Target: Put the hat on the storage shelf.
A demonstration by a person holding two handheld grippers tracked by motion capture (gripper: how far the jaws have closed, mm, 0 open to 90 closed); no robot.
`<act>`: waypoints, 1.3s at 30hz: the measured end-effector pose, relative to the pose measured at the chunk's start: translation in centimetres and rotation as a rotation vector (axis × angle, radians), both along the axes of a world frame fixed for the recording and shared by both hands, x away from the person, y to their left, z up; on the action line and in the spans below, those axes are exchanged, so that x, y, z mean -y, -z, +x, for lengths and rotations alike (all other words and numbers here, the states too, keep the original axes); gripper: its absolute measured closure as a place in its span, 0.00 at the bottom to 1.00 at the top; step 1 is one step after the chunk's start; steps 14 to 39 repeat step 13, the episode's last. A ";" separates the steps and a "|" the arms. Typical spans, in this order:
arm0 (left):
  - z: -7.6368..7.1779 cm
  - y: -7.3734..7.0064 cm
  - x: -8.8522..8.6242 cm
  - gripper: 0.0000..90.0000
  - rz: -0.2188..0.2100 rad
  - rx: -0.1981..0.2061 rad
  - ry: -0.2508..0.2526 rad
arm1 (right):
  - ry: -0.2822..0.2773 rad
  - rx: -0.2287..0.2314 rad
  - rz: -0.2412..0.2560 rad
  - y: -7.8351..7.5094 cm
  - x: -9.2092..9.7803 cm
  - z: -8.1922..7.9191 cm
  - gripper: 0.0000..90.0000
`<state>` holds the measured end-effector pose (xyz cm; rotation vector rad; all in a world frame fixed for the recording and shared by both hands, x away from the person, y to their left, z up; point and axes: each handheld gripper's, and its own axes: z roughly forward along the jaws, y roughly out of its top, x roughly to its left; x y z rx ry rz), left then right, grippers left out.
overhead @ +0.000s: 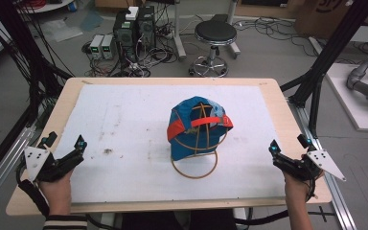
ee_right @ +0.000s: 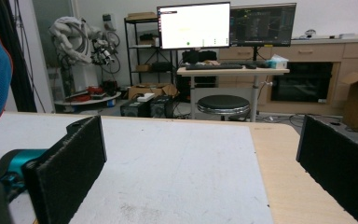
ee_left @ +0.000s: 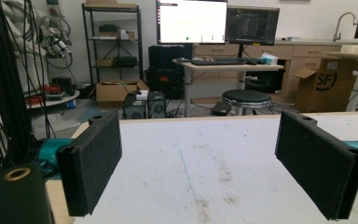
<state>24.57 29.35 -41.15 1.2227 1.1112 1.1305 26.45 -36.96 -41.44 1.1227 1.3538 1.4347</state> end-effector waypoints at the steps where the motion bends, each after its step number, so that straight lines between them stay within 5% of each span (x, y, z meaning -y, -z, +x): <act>1: 0.0 0.0 0.0 0.17 -0.001 -0.001 -0.001 | -0.005 -0.001 -0.002 0.0 0.0 0.0 0.01; 39: 0.1 0.1 0.0 0.17 0.007 -0.009 -0.007 | -0.038 0.030 0.007 -0.1 0.1 0.1 0.01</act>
